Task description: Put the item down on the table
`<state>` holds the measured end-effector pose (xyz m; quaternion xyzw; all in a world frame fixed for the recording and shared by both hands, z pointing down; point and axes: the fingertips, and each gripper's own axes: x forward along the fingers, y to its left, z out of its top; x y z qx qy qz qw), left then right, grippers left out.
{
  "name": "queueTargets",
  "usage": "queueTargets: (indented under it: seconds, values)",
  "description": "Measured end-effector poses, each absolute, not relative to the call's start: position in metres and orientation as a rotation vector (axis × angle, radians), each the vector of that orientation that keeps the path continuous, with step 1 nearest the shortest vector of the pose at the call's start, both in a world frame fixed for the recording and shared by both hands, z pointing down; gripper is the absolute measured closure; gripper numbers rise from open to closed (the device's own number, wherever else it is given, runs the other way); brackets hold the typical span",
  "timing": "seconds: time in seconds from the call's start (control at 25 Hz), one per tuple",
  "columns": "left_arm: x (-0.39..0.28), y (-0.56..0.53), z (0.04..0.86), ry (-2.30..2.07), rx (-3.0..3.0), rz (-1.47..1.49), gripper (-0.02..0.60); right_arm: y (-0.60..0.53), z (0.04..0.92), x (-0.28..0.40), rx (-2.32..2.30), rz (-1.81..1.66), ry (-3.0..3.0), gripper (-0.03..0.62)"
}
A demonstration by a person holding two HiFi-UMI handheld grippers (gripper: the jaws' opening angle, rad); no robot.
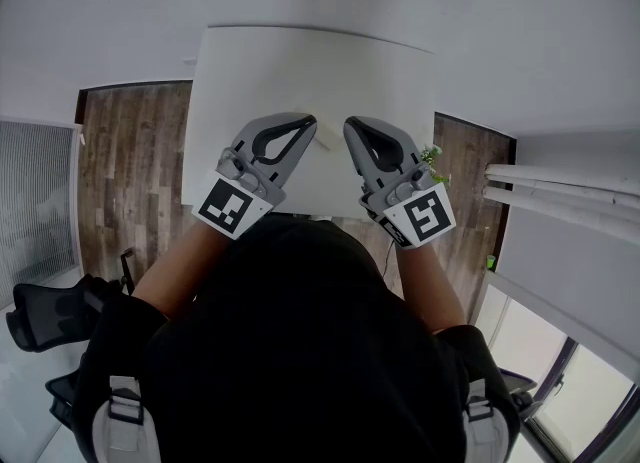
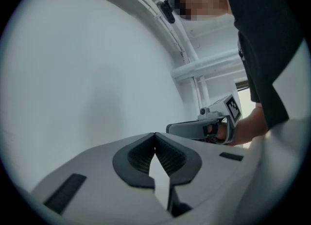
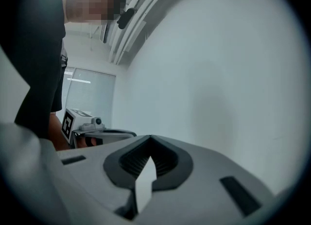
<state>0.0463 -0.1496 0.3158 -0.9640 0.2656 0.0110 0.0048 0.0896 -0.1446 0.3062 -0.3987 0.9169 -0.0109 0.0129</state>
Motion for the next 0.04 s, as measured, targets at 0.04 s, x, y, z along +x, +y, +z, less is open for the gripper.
queueTargets:
  seconds: [0.04]
  values:
    - [0.0461, -0.1503, 0.3162, 0.832, -3.021, 0.035, 0.588, -0.1453, 0.307, 0.0892, -1.242, -0.036, 2.86, 0.591]
